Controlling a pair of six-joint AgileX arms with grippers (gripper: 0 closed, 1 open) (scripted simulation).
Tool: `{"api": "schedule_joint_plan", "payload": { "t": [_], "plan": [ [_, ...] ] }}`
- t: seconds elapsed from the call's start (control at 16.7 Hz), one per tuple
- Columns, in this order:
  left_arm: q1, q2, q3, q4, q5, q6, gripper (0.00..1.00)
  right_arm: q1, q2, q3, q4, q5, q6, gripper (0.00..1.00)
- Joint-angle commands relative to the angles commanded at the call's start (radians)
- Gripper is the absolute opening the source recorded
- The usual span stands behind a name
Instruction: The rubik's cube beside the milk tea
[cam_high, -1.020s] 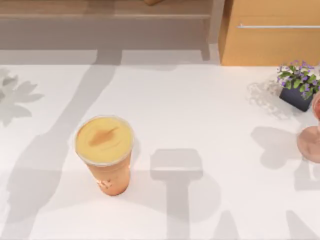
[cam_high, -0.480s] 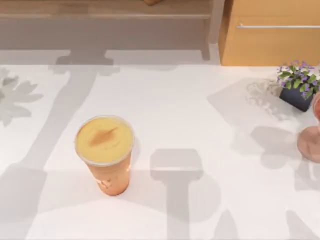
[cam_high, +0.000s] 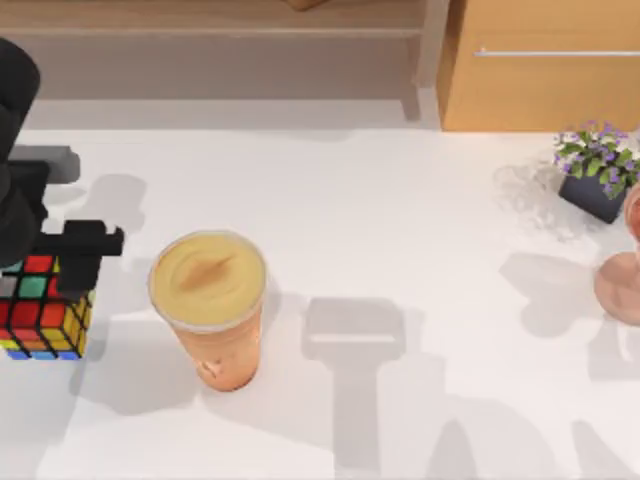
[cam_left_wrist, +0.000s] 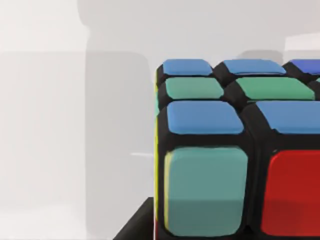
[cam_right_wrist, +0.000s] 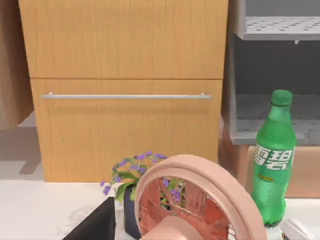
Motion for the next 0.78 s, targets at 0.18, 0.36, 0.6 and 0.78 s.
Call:
{"api": "schedule_joint_plan", "payload": {
  "t": [0.18, 0.36, 0.6, 0.78],
  "plan": [
    [0.002, 0.018, -0.021, -0.018, 0.015, -0.001, 0.00, 0.000, 0.000, 0.000, 0.000, 0.000, 0.000, 1.00],
    [-0.002, 0.016, -0.020, -0.016, 0.012, 0.001, 0.00, 0.000, 0.000, 0.000, 0.000, 0.000, 0.000, 1.00],
    [0.023, -0.001, -0.007, -0.001, 0.025, 0.012, 0.00, 0.000, 0.000, 0.000, 0.000, 0.000, 0.000, 1.00],
    [0.051, -0.028, 0.010, 0.019, 0.050, 0.024, 0.00, 0.000, 0.000, 0.000, 0.000, 0.000, 0.000, 1.00]
  ]
}}
